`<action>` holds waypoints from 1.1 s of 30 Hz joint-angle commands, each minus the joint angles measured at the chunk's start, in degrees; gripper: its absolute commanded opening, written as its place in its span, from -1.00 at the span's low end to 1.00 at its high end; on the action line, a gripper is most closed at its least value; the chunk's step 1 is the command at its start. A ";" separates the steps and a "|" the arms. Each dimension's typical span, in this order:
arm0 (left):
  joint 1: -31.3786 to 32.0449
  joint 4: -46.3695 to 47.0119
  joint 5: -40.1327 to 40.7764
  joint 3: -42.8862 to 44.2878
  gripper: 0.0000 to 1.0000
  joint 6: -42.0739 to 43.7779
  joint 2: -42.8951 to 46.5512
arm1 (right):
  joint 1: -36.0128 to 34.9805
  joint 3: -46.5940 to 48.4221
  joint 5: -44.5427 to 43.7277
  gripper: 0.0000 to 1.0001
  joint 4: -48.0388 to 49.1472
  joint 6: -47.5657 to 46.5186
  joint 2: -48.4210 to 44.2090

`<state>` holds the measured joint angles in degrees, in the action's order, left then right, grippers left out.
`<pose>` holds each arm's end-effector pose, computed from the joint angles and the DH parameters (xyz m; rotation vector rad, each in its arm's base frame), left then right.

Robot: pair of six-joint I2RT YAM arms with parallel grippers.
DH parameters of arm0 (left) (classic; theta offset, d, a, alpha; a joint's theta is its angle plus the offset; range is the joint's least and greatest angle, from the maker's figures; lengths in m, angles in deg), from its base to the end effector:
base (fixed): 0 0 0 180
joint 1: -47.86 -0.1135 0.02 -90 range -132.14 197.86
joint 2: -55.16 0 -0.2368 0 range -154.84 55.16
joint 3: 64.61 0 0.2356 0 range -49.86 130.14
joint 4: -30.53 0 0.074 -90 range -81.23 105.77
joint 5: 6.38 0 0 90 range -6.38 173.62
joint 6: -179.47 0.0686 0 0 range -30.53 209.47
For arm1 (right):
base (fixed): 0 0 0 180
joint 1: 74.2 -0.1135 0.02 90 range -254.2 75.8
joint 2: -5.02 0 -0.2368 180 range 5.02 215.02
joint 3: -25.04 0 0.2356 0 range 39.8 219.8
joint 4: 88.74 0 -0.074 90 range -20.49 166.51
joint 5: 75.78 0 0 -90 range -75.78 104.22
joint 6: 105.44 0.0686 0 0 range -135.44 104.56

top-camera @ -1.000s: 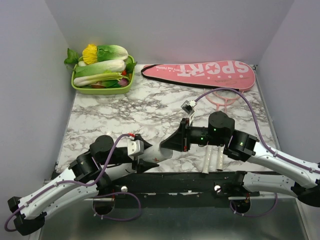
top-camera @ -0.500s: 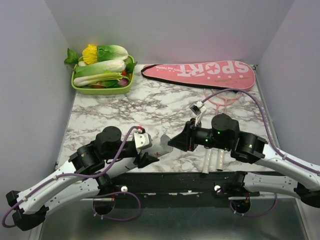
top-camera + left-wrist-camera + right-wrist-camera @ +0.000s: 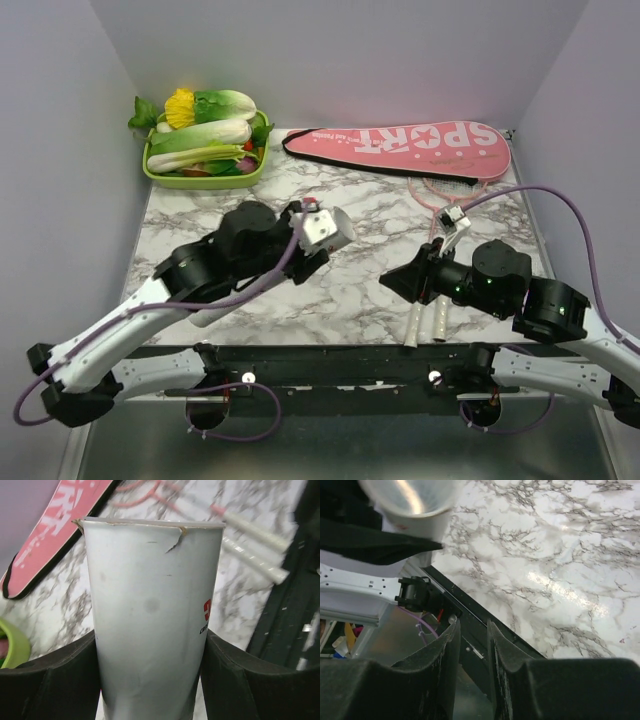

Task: Pack up the badminton gear

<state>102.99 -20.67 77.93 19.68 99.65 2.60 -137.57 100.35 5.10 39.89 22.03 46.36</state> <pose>0.1148 -0.1766 0.3780 1.1141 1.6109 -0.6190 0.0872 0.1496 0.3592 -0.3355 1.9840 1.0352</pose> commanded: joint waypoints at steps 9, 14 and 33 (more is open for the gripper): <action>-16.89 2.16 18.33 0.69 -1.00 9.16 -23.64 | -0.17 -6.85 0.25 -0.27 -0.56 1.11 -0.21; -27.16 4.19 16.51 1.39 -1.00 5.66 -33.11 | -0.17 -8.61 0.59 -0.24 1.11 1.02 0.40; -42.03 8.75 24.06 -0.19 -0.33 -4.20 -49.75 | -0.17 -11.16 2.36 -0.04 2.87 0.32 0.76</action>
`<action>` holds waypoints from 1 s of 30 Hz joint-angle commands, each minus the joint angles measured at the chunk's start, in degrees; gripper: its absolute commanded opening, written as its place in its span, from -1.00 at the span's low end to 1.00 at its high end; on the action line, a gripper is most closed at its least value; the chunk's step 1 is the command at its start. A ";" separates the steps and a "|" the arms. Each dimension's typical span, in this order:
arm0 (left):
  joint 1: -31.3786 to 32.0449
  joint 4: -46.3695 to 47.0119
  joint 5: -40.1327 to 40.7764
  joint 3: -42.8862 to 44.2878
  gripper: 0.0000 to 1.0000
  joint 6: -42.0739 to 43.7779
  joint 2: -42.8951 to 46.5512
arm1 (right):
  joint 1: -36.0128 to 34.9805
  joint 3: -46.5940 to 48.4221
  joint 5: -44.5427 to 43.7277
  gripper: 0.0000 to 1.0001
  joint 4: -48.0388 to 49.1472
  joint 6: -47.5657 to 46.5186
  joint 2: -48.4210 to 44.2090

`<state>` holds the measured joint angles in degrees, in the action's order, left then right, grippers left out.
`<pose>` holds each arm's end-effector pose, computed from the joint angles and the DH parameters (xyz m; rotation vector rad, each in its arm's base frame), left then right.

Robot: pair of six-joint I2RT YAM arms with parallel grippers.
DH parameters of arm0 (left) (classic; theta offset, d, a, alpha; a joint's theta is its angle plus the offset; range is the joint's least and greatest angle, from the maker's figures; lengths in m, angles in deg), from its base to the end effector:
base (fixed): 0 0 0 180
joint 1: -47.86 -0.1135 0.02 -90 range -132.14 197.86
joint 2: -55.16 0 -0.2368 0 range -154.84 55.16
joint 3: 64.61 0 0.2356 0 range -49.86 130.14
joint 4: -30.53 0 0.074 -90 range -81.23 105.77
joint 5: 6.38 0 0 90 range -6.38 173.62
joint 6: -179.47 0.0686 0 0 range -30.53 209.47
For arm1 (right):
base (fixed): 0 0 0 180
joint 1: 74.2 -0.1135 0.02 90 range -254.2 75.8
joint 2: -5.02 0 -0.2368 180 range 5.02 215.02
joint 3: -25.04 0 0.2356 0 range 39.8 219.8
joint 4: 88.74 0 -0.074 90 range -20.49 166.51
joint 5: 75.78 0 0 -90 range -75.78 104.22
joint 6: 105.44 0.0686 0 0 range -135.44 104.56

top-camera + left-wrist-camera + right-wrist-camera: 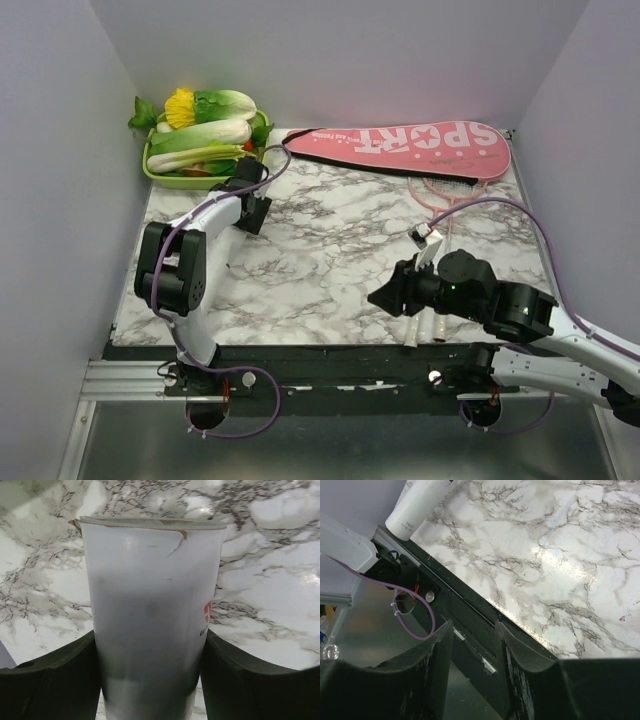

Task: Pack up the badminton gear

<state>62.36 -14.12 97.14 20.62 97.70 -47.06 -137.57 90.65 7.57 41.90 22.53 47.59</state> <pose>0.3547 -0.0752 0.1523 0.4398 2.5866 0.2742 0.0922 0.1661 0.3029 -0.4014 2.1380 0.9642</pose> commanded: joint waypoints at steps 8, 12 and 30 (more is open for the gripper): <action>-3.51 4.75 5.20 -3.33 0.97 -2.60 2.28 | -0.17 -1.02 1.03 0.19 2.62 -0.53 2.34; -3.87 4.31 8.97 -2.54 0.97 -2.52 3.33 | -0.17 0.65 1.38 0.25 2.71 -0.62 5.07; 2.36 1.06 -6.39 -2.18 0.97 -8.05 34.88 | 21.78 7.42 -0.04 0.45 1.73 -3.53 18.68</action>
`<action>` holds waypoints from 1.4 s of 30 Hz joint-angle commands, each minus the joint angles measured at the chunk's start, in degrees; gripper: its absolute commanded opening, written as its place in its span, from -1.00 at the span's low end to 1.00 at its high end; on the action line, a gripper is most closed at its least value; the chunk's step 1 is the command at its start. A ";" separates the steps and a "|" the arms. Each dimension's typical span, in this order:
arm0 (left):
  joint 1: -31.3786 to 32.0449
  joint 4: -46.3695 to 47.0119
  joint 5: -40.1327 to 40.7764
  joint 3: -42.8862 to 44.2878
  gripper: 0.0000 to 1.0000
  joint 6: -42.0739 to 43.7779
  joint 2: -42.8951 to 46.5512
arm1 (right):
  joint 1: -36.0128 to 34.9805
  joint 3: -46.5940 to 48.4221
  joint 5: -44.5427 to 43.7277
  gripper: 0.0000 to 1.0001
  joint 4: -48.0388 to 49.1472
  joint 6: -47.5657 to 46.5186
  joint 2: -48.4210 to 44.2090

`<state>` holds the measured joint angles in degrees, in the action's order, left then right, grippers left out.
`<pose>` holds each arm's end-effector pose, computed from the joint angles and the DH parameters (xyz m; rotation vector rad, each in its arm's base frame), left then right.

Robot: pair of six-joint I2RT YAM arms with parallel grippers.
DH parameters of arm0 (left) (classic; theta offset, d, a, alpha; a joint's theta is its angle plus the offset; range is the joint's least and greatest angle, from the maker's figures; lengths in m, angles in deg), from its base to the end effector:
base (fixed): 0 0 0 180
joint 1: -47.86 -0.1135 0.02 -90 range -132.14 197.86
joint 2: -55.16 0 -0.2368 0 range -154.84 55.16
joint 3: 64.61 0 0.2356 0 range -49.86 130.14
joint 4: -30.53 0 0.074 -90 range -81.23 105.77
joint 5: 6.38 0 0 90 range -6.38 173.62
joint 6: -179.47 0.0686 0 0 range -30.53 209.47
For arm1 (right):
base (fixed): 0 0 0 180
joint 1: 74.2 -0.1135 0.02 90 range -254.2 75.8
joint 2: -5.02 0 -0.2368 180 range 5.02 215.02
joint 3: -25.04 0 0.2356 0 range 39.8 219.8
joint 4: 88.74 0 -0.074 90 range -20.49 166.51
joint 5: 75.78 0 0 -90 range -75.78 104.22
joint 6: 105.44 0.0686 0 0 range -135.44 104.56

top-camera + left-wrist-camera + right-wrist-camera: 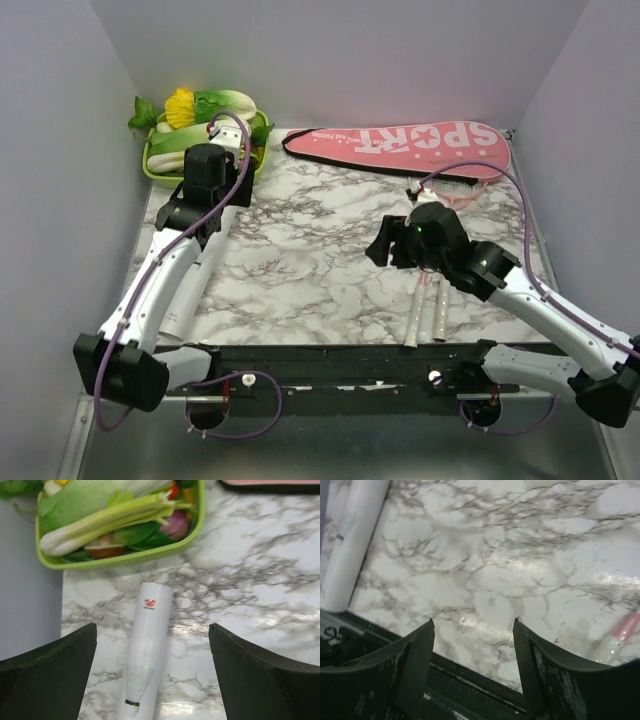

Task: Pack up the badminton gear

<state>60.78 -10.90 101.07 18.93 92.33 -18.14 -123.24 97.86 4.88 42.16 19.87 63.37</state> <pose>0.3000 -0.0477 0.3100 0.1077 2.0920 0.2159 0.1660 0.1743 0.2934 -0.1725 2.2369 0.6539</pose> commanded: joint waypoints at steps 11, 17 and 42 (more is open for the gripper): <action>11.77 3.47 -32.11 -16.58 0.97 -12.08 26.52 | 23.01 10.31 5.30 0.47 16.14 10.29 29.52; 12.73 7.15 -40.91 -23.96 0.97 -17.43 32.67 | 26.97 13.56 0.74 0.48 29.06 21.72 42.10; 13.53 13.76 -45.84 -34.25 0.97 -19.29 36.91 | 30.05 30.61 -14.74 0.43 30.13 52.67 68.30</action>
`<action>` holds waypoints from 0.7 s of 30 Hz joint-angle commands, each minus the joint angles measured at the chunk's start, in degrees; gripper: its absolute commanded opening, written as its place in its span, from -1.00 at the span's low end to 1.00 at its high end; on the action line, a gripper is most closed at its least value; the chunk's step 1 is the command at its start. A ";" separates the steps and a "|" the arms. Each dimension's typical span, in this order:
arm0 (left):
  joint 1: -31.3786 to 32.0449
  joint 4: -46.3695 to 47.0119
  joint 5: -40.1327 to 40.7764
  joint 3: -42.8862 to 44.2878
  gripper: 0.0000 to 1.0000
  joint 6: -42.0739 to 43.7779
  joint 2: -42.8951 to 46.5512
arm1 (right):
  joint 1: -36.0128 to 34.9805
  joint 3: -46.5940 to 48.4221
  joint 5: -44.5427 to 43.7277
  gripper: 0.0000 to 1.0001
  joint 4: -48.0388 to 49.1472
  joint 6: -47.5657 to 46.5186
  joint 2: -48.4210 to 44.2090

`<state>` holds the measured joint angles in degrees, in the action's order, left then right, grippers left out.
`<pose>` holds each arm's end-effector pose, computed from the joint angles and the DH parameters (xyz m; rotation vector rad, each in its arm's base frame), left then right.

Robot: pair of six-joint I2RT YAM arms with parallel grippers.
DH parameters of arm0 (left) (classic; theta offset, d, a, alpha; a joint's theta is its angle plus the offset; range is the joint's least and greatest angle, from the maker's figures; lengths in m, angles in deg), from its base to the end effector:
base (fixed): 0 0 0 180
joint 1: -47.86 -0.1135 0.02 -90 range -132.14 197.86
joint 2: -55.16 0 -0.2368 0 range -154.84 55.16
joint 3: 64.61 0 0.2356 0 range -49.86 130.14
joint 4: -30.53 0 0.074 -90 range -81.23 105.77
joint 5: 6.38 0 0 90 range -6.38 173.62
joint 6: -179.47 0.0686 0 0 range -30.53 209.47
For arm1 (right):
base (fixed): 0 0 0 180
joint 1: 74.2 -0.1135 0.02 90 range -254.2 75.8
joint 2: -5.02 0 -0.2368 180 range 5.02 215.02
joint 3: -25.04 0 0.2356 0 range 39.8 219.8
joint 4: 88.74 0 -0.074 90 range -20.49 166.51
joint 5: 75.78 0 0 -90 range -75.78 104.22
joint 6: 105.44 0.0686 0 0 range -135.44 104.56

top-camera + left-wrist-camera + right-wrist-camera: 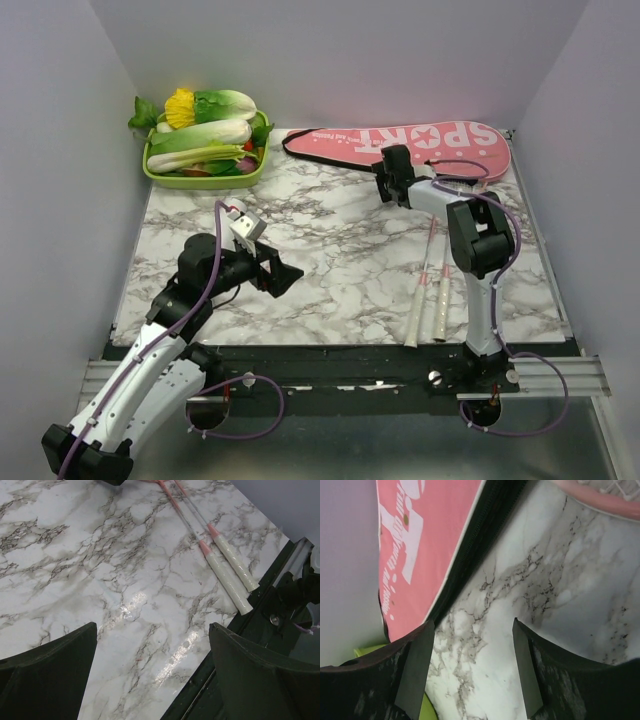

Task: Pack up the badminton gear

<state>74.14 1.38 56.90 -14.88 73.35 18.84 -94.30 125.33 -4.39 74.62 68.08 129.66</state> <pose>0.1554 -0.1112 0.2717 0.5063 1.8541 -0.9368 0.4528 0.1424 0.1200 1.3582 1.8706 0.5924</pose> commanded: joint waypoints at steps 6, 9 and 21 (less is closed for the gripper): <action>0.17 1.21 -2.11 -0.27 0.97 -0.05 -0.95 | 3.31 7.88 -5.83 0.43 -4.52 4.10 5.17; 0.17 1.12 -1.58 -0.27 0.97 0.04 -1.21 | 4.01 10.87 -3.98 0.41 -5.75 3.66 7.71; 0.17 0.51 -0.70 -0.18 0.97 0.47 -2.18 | 5.68 18.08 -0.72 0.19 -10.24 3.31 12.47</action>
<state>74.14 1.49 56.73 -14.97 73.55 16.74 -89.31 140.90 -5.48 67.65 71.69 139.47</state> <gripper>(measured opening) 0.985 0.622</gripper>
